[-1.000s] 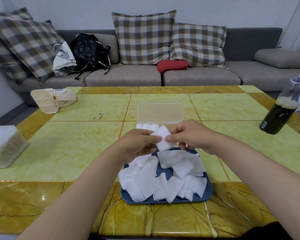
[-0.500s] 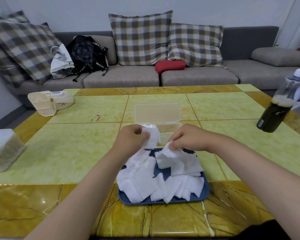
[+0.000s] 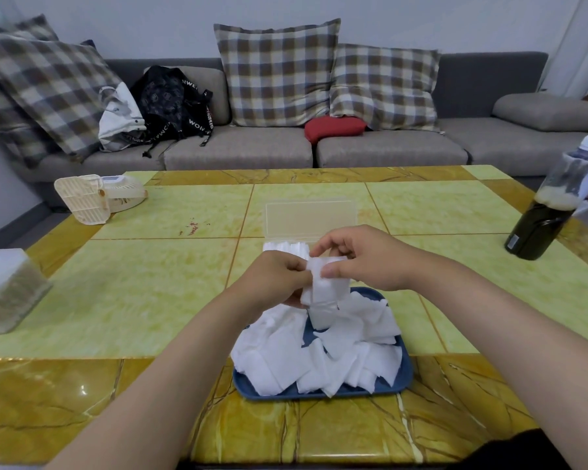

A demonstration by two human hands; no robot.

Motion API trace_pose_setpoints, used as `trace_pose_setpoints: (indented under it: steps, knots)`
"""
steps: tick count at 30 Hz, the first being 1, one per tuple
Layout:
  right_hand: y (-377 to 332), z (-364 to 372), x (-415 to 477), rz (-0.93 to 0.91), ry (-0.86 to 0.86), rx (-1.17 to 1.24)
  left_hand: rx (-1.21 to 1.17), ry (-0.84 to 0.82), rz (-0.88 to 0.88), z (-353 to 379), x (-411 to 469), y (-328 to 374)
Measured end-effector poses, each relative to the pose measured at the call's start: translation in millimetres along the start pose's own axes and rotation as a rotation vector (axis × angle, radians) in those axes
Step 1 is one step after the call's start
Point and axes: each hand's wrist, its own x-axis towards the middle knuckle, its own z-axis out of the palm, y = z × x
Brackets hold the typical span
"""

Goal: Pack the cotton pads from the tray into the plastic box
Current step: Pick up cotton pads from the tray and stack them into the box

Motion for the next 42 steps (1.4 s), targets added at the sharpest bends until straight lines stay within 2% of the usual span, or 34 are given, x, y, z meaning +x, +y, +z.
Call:
trace_pose_setpoints:
  steps: [9,14,21,23,26,28,32,34,42]
  knots:
    - [-5.6,6.4,4.0,0.087,0.124,0.131,-0.278,-0.070,-0.080,-1.8,0.7,0.6]
    - [-5.8,9.9,6.0,0.159,0.154,0.313,-0.378,-0.011,-0.110,2.6,1.0,1.9]
    - [1.3,16.5,12.1,0.148,0.256,0.205,-0.499,-0.118,-0.133,3.0,-1.0,3.6]
    - [3.2,19.0,13.5,0.149,0.275,0.135,-0.415,-0.114,-0.108,2.0,-3.1,4.3]
    - [5.3,19.0,9.6,0.128,0.282,0.003,-0.264,-0.004,-0.091,-2.2,-1.6,-0.2]
    - [5.0,15.5,4.8,0.096,0.206,-0.071,-0.208,0.100,-0.085,-7.2,0.9,-4.0]
    - [1.9,21.8,-4.2,0.068,-0.183,-0.295,-0.094,0.245,-0.054,-13.2,3.1,-7.3]
    - [-0.7,31.2,-8.5,0.080,-0.322,-0.388,-0.093,0.279,-0.041,-13.9,2.7,-6.6]
    - [-7.4,47.7,-5.8,0.054,-0.469,-0.556,-0.154,0.262,-0.027,-16.3,-1.5,-4.3]
